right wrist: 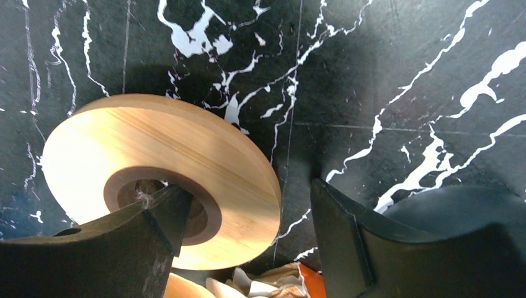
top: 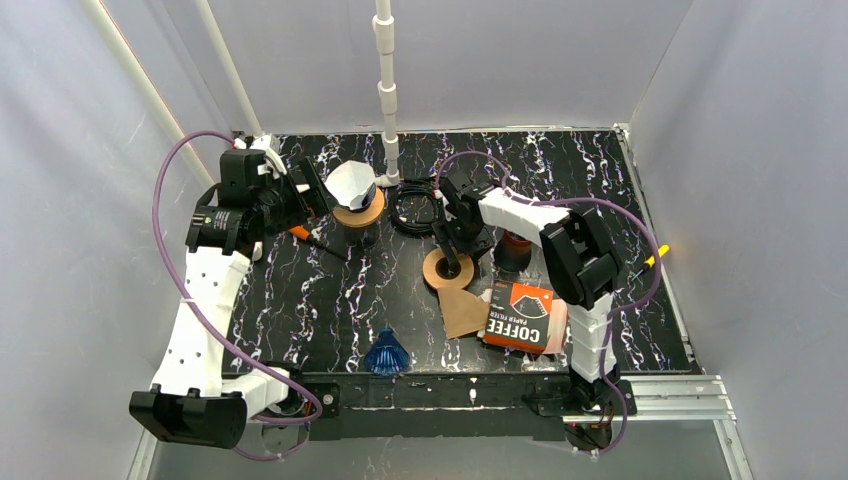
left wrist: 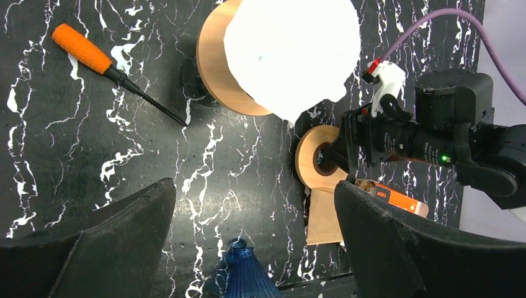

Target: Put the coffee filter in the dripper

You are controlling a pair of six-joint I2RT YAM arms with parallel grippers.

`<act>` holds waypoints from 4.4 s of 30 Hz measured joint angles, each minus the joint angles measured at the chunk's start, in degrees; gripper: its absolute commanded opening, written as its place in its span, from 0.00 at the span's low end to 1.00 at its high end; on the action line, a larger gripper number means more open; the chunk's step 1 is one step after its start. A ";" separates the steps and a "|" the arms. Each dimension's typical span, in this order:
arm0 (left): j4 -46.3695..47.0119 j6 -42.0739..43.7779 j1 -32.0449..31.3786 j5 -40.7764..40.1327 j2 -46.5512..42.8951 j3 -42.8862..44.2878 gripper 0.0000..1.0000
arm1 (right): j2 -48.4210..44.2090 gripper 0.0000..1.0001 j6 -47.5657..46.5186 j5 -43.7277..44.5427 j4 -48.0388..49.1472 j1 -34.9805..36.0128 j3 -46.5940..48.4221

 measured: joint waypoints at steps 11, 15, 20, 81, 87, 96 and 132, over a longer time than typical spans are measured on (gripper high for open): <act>-0.02 -0.07 0.00 -0.07 0.26 0.28 0.98 | 1.27 0.46 0.22 -4.31 1.16 -0.02 0.79; -0.02 0.07 0.00 -0.07 0.26 0.28 0.98 | 1.90 0.46 0.00 -4.74 0.15 -0.26 1.90; -0.33 1.01 0.00 0.81 0.85 1.70 0.98 | 2.36 0.44 -0.22 -4.66 -0.87 -0.04 4.02; 1.16 3.13 -24.46 4.68 17.70 18.32 0.98 | -29.27 0.38 -0.13 4.31 -7.34 -20.48 -1.29; 0.46 3.96 -26.91 4.26 19.56 19.30 0.98 | -30.97 0.38 0.04 4.31 -7.74 -23.06 -4.76; -0.02 4.11 -27.91 3.85 20.57 19.34 0.98 | -31.04 0.38 1.11 2.38 -7.10 -23.67 -6.49; -0.04 4.35 -27.96 3.06 20.57 19.34 0.98 | -26.95 0.47 2.99 1.38 -5.55 -23.69 -8.41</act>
